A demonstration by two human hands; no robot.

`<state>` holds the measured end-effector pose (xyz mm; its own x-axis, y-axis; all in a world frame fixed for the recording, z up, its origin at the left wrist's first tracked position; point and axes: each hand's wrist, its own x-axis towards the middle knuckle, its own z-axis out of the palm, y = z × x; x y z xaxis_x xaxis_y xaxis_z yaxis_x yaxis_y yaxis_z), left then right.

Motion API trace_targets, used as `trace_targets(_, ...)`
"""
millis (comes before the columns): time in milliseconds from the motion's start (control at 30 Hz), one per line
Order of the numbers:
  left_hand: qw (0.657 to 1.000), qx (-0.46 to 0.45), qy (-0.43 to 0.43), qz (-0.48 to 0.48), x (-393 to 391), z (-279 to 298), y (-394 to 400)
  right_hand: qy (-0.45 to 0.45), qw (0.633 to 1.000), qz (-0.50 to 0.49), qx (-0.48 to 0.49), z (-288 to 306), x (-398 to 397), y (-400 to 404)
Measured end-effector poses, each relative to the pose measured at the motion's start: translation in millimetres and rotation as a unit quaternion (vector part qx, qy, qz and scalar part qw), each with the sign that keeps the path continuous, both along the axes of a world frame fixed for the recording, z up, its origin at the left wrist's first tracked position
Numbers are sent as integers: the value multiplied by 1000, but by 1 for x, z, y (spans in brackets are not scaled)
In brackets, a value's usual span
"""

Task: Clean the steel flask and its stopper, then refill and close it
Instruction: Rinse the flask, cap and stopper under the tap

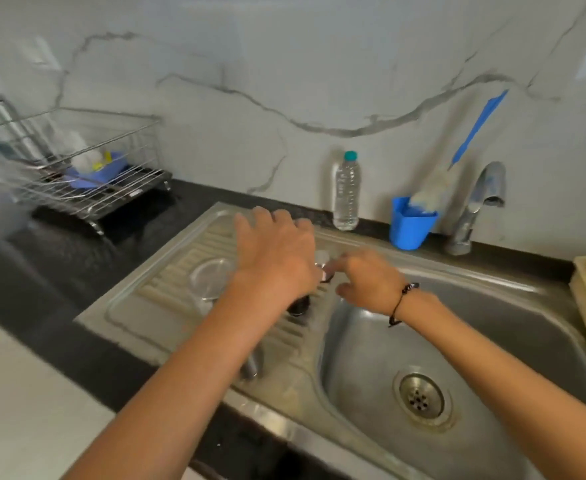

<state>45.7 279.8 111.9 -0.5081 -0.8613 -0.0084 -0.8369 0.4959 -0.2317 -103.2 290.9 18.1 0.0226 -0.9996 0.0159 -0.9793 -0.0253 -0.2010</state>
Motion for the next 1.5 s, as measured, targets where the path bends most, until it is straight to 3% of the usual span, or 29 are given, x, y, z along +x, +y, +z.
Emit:
trace_targets(100,993,67,-75,56,31,12,0,-76,996,40,36,-7,35,3)
trace_targets(233,981,134,-90,103,57,12,0,-88,993,61,56,-14,62,1)
trace_targets(433,980,161,95,68,76,-2,-8,-134,984,50,111,-21,83,11)
trace_targets(533,978,147,138,54,74,-3,-3,-138,983,-21,121,-25,81,24)
trace_targets(600,979,114,165,35,70,4,5,-215,964,-86,131,-26,74,40)
trace_targets(667,973,88,214,8,63,14,13,-409,879,-174,172,-25,64,57)
trace_targets(733,953,77,294,-18,55,19,21,-604,743,-222,187,-22,52,74)
trace_targets(800,919,81,383,-47,43,17,26,-748,605,-240,132,-19,36,84)
trace_targets(867,881,103,456,-76,30,6,33,-831,490,-260,40,-14,16,90)
trace_targets(967,841,169,507,-83,13,-27,41,-870,405,-271,-74,-6,-13,97)
trace_targets(1000,838,204,500,-81,6,-42,42,-866,402,-279,-101,-4,-24,99)
trace_targets(1067,835,286,463,-81,-4,-73,41,-832,444,-307,-126,2,-41,105)
trace_targets(1200,816,439,351,-135,-35,-119,30,-686,624,-348,-140,13,-54,109)
trace_targets(1300,733,551,382,-115,-69,-144,23,-536,751,-353,-153,10,-54,97)
trace_targets(1367,698,558,440,-88,-92,-156,16,-437,822,-336,-140,6,-60,89)
trace_targets(1433,681,557,470,-77,-111,-167,10,-413,848,-314,-112,4,-77,85)
trace_targets(1500,672,556,485,-65,-126,-177,3,-474,825,-295,-89,1,-98,79)
